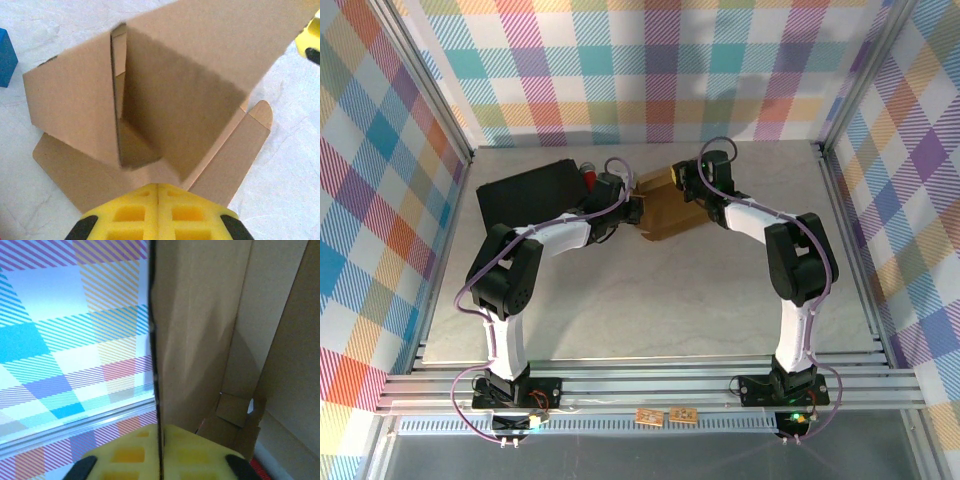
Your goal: Fold the paper box
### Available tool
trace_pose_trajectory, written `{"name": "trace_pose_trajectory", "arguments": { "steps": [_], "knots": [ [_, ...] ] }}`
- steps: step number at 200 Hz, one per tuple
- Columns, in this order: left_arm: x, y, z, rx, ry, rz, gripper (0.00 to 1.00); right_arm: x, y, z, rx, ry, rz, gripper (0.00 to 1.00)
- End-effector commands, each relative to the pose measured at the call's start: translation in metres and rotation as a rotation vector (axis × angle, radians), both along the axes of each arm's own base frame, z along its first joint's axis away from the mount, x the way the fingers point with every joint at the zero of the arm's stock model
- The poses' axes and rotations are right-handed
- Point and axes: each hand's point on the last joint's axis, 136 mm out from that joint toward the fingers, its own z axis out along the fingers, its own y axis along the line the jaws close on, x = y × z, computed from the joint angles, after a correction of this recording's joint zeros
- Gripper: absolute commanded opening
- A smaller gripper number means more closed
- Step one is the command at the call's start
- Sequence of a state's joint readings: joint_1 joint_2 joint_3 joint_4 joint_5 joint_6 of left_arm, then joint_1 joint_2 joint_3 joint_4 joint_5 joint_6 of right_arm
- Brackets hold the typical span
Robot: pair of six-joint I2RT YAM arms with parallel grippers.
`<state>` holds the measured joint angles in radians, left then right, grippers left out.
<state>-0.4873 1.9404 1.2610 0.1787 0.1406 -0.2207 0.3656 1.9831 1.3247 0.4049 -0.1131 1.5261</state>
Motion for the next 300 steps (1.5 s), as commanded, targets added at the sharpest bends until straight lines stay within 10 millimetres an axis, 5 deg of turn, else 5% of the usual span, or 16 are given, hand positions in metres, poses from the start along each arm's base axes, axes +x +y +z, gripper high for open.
{"name": "trace_pose_trajectory", "arguments": {
  "steps": [1,40,84,140,201,256,300],
  "knots": [
    [0.004,-0.001,0.009,-0.026,0.0,-0.005,0.02,0.007,-0.001,0.025,0.013,-0.052,-0.01,0.0],
    [-0.01,0.004,0.027,-0.046,0.001,-0.014,0.23,0.0,-0.011,0.032,-0.011,-0.016,-0.047,0.0],
    [-0.055,0.015,0.082,-0.179,0.004,-0.026,0.47,-0.049,-0.033,0.043,-0.104,0.123,-0.076,0.0],
    [-0.104,0.041,0.12,-0.231,0.013,0.014,0.52,-0.093,-0.045,0.049,-0.142,0.196,-0.044,0.0],
    [-0.114,0.053,0.096,-0.181,0.08,0.04,0.48,-0.065,-0.022,0.022,-0.057,0.059,0.001,0.0],
    [-0.118,0.058,0.064,-0.161,0.139,0.068,0.45,-0.062,-0.015,-0.003,-0.052,0.069,0.03,0.0],
    [-0.086,0.067,0.041,-0.149,0.147,0.093,0.42,-0.06,-0.01,-0.006,-0.071,0.091,0.063,0.0]
  ]
}}
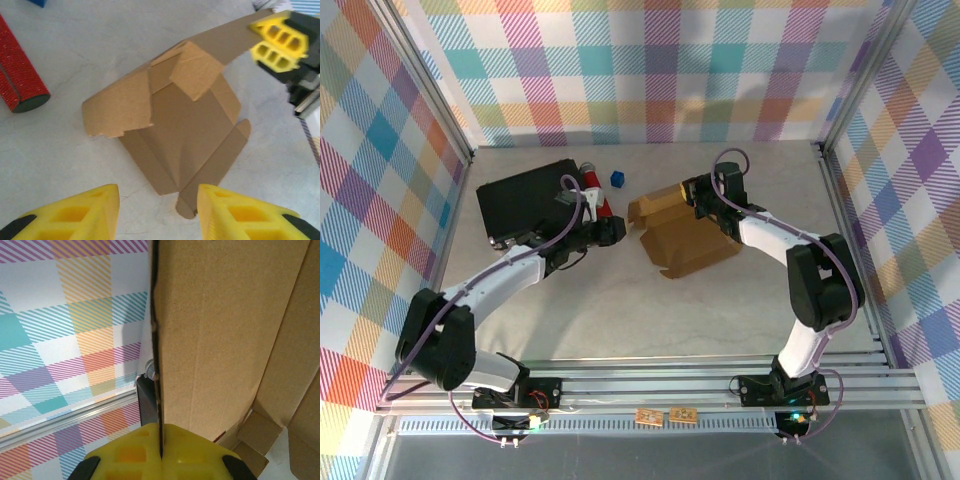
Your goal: Fold the paper box
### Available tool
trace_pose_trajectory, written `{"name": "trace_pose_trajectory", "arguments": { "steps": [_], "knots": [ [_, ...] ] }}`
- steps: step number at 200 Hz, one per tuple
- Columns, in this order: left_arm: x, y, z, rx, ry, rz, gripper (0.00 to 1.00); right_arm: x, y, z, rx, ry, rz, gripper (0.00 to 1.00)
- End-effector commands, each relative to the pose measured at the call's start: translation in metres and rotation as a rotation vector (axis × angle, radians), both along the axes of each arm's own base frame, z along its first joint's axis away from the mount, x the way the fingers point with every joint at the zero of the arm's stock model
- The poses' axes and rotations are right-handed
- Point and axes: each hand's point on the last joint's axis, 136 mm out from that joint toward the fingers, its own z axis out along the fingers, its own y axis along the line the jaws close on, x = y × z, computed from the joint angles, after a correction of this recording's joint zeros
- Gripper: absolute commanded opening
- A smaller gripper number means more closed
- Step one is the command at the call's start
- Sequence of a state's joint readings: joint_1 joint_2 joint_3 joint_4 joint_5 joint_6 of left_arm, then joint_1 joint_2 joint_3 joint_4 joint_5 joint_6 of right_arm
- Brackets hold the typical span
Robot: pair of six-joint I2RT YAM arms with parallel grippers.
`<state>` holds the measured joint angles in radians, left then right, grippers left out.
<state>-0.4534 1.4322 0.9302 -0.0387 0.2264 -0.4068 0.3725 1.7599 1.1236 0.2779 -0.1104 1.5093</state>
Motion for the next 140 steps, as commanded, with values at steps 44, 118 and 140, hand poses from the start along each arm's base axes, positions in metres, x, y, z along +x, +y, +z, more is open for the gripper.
{"name": "trace_pose_trajectory", "arguments": {
  "steps": [44,118,140],
  "knots": [
    [0.063,0.014,-0.027,0.029,-0.001,-0.01,0.29,0.009,0.016,-0.015,-0.031,0.016,0.074,0.0],
    [0.069,-0.01,-0.046,0.039,-0.023,-0.185,0.28,0.02,0.021,-0.028,-0.012,0.026,0.072,0.0],
    [0.072,-0.014,-0.046,0.043,-0.048,-0.219,0.29,0.02,0.023,-0.03,-0.008,0.028,0.077,0.0]
  ]
}}
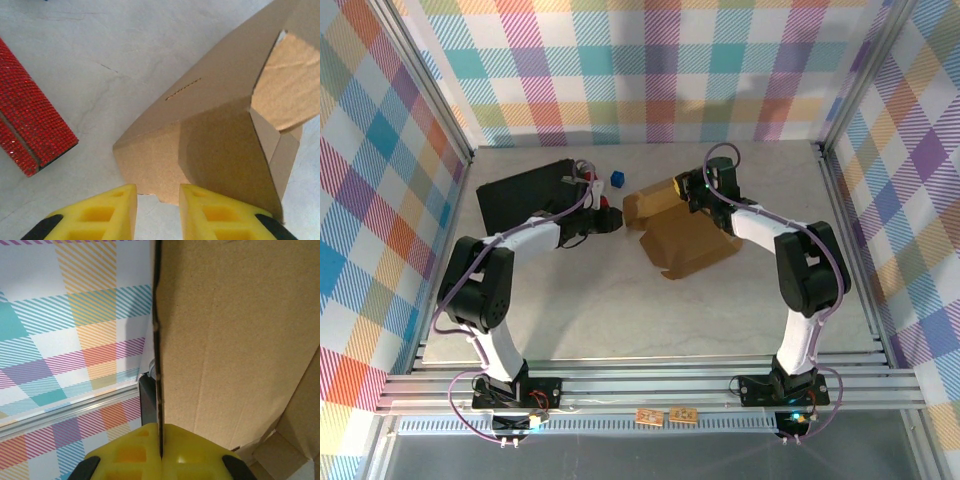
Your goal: Fold the paper box
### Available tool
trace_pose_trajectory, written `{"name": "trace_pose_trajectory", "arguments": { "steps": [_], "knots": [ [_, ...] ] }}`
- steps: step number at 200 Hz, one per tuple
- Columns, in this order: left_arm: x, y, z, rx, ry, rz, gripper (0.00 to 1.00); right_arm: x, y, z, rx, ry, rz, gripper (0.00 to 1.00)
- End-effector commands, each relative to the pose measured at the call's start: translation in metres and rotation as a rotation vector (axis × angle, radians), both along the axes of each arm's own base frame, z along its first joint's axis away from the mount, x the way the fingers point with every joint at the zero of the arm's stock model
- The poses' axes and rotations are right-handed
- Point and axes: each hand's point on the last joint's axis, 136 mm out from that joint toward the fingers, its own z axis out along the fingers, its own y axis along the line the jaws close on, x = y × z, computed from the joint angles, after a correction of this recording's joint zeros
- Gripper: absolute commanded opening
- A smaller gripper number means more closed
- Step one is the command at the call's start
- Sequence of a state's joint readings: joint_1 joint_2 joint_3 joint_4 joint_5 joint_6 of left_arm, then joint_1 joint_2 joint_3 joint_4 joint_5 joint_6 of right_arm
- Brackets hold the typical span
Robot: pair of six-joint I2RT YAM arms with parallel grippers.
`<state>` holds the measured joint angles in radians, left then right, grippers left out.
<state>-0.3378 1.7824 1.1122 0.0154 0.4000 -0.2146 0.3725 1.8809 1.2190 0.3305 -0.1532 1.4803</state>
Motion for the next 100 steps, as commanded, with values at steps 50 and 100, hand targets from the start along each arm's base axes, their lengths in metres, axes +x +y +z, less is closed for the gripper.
{"name": "trace_pose_trajectory", "arguments": {
  "steps": [50,100],
  "knots": [
    [0.006,-0.04,0.018,-0.008,-0.149,-0.216,0.3,-0.004,0.007,-0.023,-0.001,0.062,0.037,0.0],
    [0.005,-0.06,0.018,-0.014,-0.186,-0.279,0.29,-0.002,0.003,-0.019,0.002,0.052,0.032,0.0]
  ]
}}
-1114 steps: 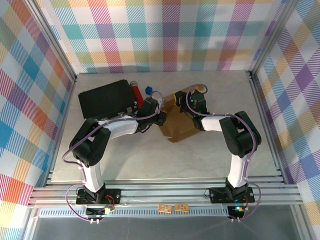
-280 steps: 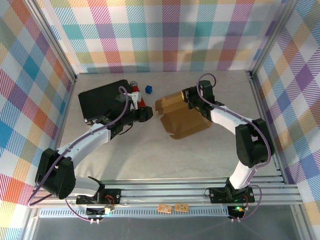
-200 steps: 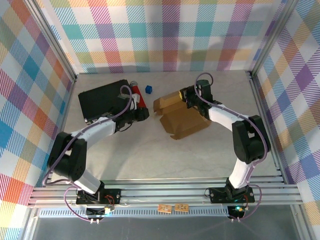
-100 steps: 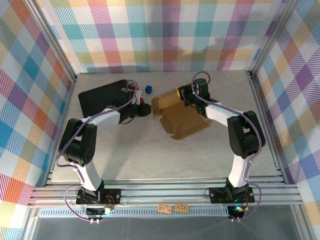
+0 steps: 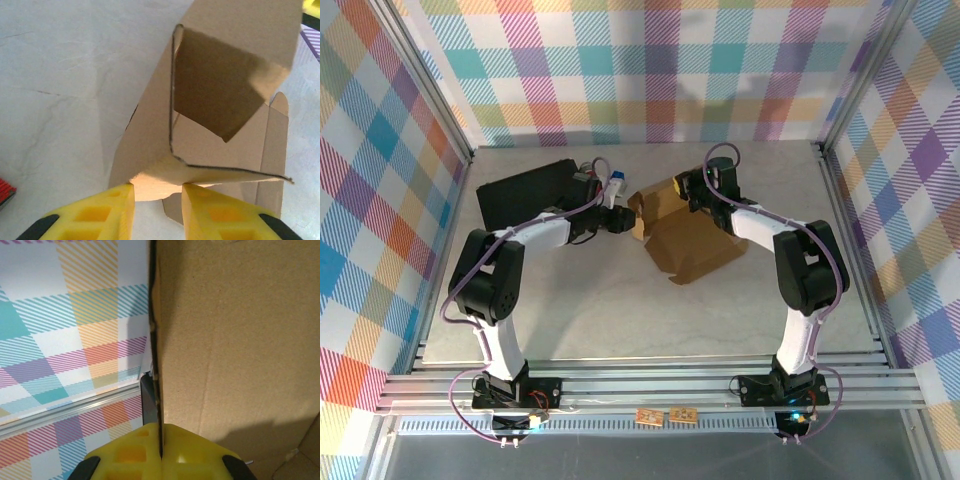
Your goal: Fold the paper box
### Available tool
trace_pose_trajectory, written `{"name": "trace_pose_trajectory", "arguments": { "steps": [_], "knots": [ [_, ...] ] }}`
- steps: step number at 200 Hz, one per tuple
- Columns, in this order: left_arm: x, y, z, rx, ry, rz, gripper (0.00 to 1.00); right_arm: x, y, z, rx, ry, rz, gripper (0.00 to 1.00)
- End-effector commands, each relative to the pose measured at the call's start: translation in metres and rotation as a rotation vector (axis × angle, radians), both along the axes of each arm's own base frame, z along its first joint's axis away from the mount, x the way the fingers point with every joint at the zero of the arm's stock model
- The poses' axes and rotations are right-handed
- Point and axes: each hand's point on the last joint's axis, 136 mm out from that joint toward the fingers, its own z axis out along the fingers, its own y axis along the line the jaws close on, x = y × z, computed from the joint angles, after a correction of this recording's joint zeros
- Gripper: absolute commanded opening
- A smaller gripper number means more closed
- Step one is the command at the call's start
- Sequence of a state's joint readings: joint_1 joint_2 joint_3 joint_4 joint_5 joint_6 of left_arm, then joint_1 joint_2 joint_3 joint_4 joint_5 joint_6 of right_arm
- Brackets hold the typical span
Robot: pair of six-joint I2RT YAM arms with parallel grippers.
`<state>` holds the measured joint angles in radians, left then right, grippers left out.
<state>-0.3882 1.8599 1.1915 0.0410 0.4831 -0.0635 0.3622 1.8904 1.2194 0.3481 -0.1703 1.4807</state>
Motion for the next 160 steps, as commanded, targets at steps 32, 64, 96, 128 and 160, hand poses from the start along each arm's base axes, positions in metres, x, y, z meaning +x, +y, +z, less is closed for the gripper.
{"name": "trace_pose_trajectory", "arguments": {
  "steps": [32,64,96,128,160],
  "knots": [
    [0.001,-0.026,0.014,-0.028,-0.098,-0.078,0.27,-0.003,0.004,-0.015,-0.004,0.046,0.023,0.0],
    [-0.002,-0.036,0.011,-0.024,-0.101,-0.068,0.28,-0.003,0.005,-0.009,0.006,0.027,0.025,0.0],
    [-0.002,-0.042,0.009,-0.021,-0.1,-0.042,0.29,-0.003,0.004,-0.007,0.015,0.015,0.025,0.0],
    [0.002,-0.045,0.003,0.011,-0.092,-0.016,0.29,-0.006,0.004,-0.007,0.022,0.012,0.024,0.0],
    [0.007,-0.045,-0.004,0.054,-0.1,0.019,0.33,-0.01,0.002,-0.008,0.023,0.012,0.022,0.0]
  ]
}}
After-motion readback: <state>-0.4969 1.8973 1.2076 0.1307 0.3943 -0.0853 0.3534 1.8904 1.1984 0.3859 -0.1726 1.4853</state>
